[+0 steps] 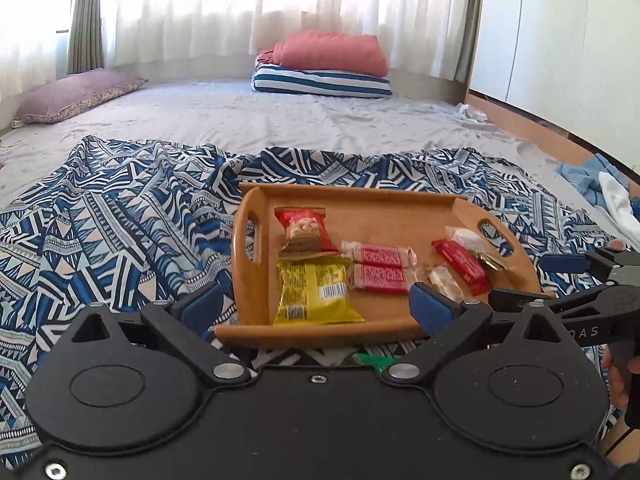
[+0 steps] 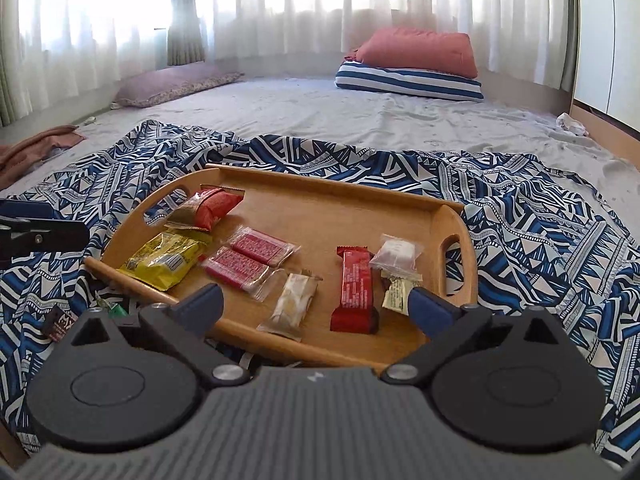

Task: Organize snacks
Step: 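Move both open tools back off the tray toward the remaining snacks, then grasp a red stick snack bag with the left tool while the right tool grasps a brown almond pack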

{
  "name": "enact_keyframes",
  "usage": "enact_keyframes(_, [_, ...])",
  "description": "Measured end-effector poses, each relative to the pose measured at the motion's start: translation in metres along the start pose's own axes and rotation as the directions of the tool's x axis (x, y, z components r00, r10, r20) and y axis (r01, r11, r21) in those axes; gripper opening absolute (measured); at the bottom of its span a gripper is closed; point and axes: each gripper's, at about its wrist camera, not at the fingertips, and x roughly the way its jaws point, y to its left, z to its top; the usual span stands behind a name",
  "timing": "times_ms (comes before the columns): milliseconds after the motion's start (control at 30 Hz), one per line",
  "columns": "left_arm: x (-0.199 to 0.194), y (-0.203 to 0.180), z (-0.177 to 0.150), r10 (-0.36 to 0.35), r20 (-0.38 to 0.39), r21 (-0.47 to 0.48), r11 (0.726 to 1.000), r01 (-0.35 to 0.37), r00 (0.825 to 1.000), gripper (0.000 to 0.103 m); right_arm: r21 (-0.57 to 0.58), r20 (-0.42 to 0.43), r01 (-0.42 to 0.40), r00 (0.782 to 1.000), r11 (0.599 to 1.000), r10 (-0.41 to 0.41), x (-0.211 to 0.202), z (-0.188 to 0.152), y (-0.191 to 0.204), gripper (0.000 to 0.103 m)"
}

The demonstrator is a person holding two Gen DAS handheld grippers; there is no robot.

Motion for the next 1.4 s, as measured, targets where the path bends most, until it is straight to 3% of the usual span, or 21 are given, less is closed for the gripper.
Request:
enact_keyframes(267, [-0.010,-0.008,-0.018,-0.014,-0.036,0.015,1.000,0.014,0.999,0.099,-0.012,-0.001,-0.027,1.000,1.000,0.027,-0.009,-0.028,0.011,0.103])
enact_keyframes(500, [-0.018,-0.010,-0.030,-0.012,-0.076,-0.015,1.000,0.011,0.997,0.099,-0.002,0.016,-0.005,1.000,1.000,0.005,-0.011,-0.043,0.014,0.103])
enact_keyframes(700, [-0.024,-0.012,-0.036,0.011,-0.064,-0.007,1.000,-0.011,0.998,0.100,-0.031,0.021,0.017,1.000,0.999,-0.016,-0.006,-0.049,0.014,0.103])
enact_keyframes(900, [-0.010,-0.019,-0.051,0.048,-0.074,0.020,0.999,-0.046,0.996,0.100,0.030,0.021,0.020,1.000,0.999,-0.020,-0.003,-0.059,0.008,0.103])
enact_keyframes(1200, [0.017,-0.031,-0.070,0.050,-0.081,0.065,0.997,-0.044,0.995,0.100,0.153,0.022,0.009,1.000,0.988,-0.013,0.002,-0.068,-0.011,0.103])
enact_keyframes(1400, [0.031,-0.032,-0.080,0.096,-0.063,0.057,0.994,-0.092,0.993,0.103,0.161,0.012,0.015,1.000,0.987,-0.017,0.009,-0.073,-0.011,0.103])
